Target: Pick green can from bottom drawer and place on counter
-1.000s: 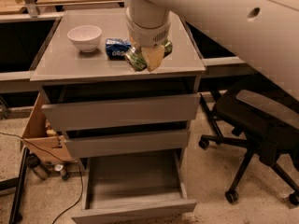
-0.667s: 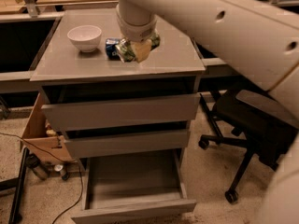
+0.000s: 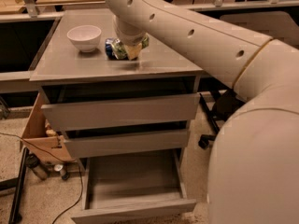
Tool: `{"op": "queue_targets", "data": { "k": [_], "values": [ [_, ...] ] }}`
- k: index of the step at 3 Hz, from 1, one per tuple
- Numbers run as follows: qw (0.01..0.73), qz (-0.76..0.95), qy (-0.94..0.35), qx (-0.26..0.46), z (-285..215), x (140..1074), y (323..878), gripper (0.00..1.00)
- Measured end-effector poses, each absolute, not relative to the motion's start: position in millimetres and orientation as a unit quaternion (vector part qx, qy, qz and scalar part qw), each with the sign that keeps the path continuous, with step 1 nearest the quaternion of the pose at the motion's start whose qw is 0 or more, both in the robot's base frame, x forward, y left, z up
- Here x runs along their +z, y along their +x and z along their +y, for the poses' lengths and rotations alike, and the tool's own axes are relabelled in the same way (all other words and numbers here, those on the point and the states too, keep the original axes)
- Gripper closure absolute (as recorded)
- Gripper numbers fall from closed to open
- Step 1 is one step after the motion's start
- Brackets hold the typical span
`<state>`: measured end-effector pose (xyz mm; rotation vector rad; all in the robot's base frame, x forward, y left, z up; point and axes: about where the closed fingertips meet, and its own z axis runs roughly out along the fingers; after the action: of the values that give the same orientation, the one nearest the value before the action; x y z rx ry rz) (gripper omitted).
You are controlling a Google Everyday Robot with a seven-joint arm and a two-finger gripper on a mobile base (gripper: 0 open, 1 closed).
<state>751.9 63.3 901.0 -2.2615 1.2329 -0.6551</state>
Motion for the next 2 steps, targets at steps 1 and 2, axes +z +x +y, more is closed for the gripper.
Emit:
{"op": "queue_targets", "data": {
  "k": [1, 2],
  "values": [
    [0.255, 0.45, -0.822, -0.24, 67, 875, 780, 1.0],
    [0.265, 0.454, -0.817, -0.237, 63, 856, 795, 0.82]
  ]
}}
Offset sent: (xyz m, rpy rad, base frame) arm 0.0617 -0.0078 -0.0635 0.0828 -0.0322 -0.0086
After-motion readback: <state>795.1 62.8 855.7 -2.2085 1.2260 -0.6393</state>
